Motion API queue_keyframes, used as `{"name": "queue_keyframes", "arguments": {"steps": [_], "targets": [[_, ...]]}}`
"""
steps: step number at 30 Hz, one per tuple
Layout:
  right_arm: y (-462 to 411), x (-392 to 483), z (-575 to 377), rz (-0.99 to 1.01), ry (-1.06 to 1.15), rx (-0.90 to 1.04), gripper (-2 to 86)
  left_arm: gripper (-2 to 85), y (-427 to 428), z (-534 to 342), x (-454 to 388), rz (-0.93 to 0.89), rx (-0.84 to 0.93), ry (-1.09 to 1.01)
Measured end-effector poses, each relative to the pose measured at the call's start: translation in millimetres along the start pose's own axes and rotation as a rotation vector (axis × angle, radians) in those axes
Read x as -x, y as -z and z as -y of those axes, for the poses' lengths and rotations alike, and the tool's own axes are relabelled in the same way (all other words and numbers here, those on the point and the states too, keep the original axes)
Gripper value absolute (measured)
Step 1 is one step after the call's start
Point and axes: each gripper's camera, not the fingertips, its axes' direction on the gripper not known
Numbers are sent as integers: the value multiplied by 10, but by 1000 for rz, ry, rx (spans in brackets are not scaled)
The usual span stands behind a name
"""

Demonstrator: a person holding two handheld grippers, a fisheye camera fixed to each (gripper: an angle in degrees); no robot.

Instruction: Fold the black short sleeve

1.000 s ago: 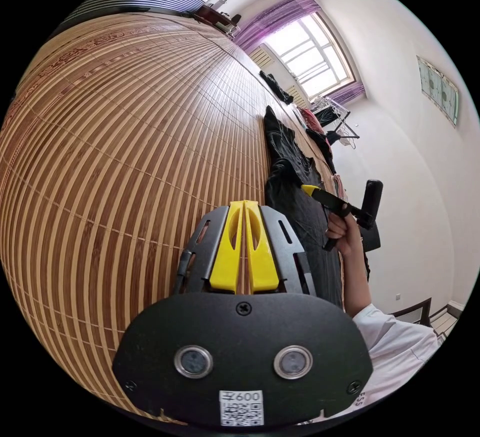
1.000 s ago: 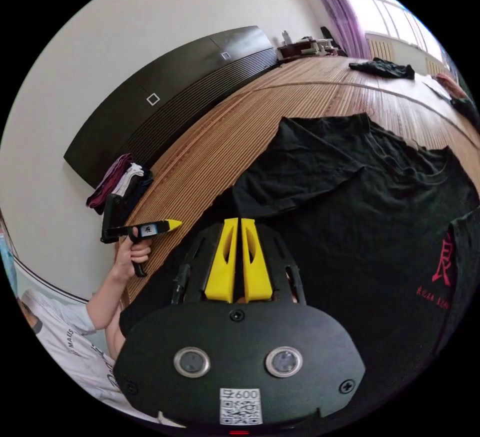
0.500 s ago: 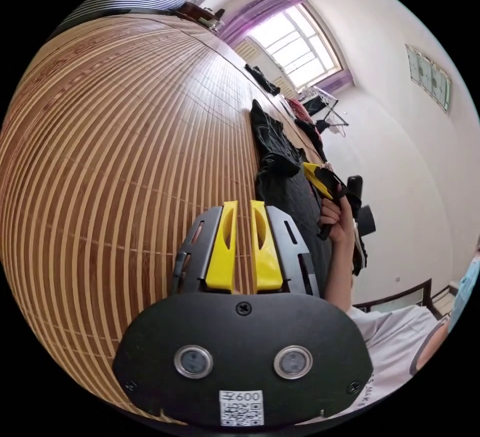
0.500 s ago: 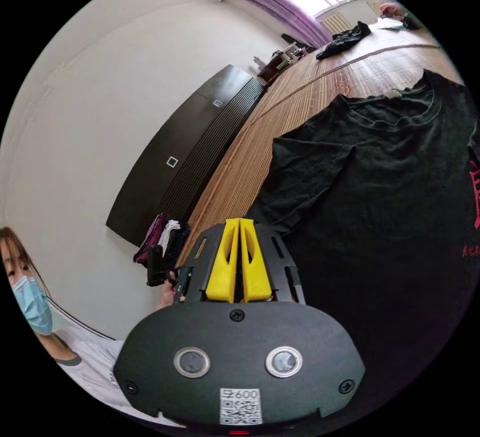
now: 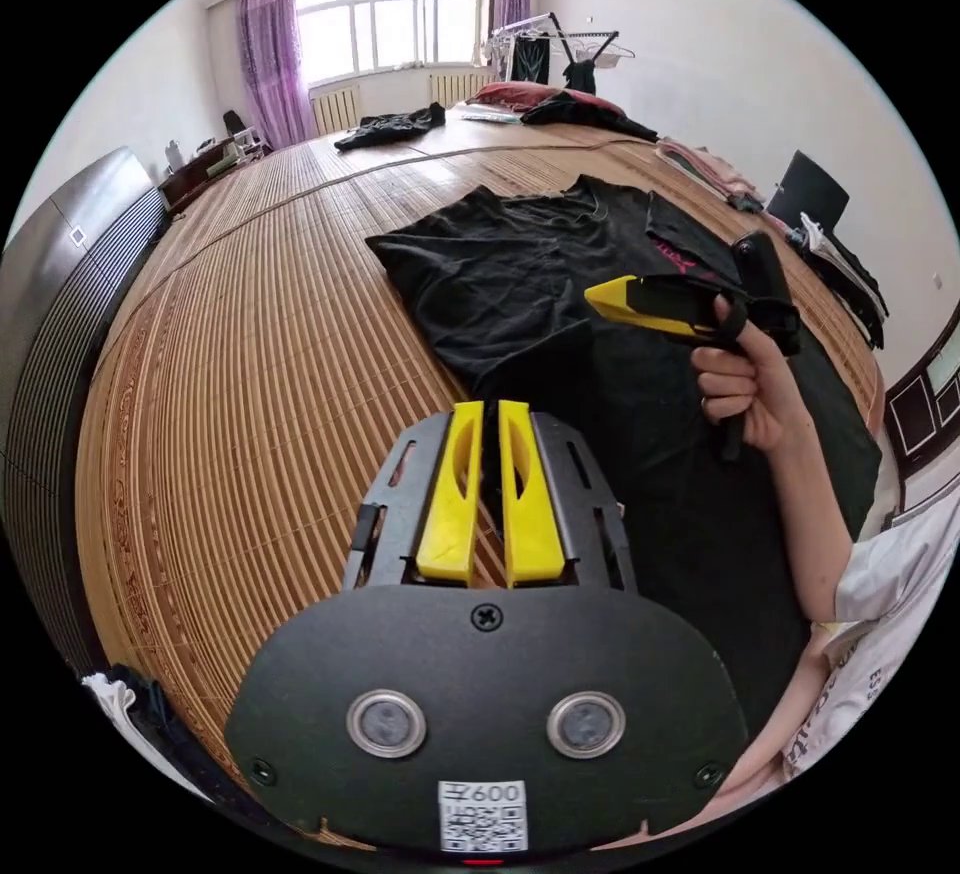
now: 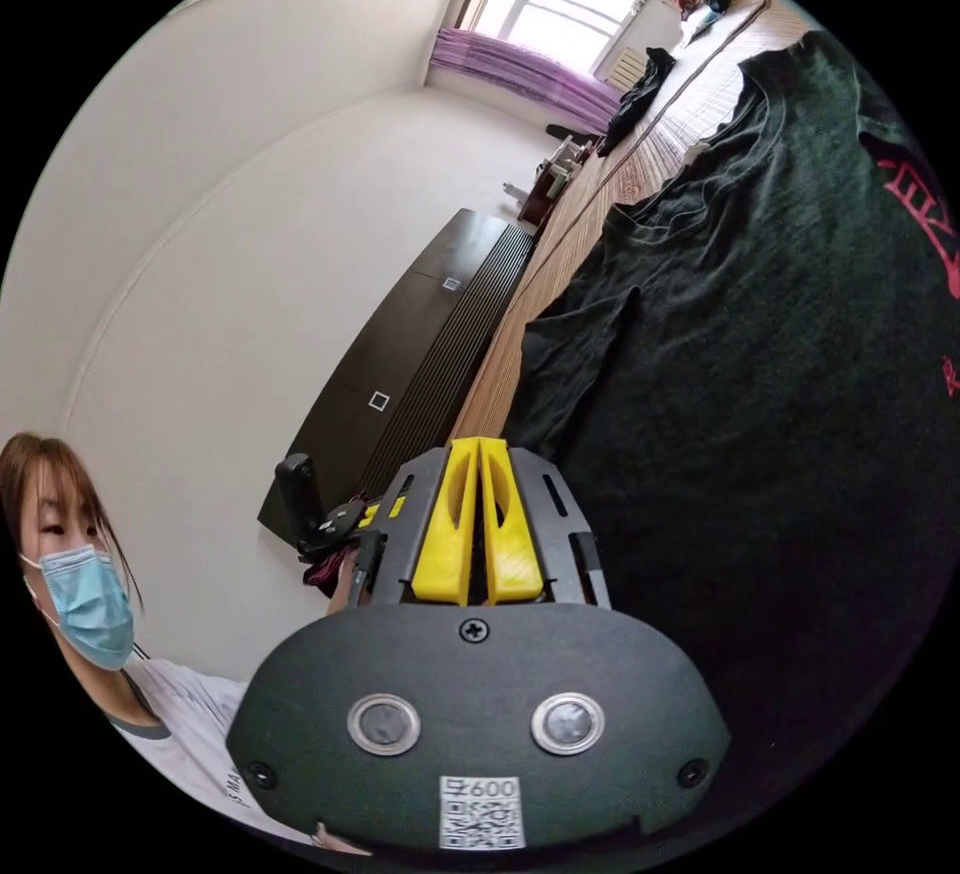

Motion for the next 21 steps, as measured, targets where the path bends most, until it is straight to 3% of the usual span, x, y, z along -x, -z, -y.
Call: {"name": "queue_keyframes", "arguments": {"steps": [3, 8, 15, 21], "targets": [[-41, 27, -6, -26, -12, -14, -8, 20, -228, -191, -9, 51, -11, -15], [-279, 82, -85, -83, -19, -13, -8, 16, -671, -775, -305, 311, -91, -322], [-640, 568, -281, -150, 113, -68, -8, 14, -1416, -953, -322, 443, -58, -373], [-2468, 1094, 206, -470, 252, 177, -8, 13, -1844, -1098, -168, 490, -73, -395]]}}
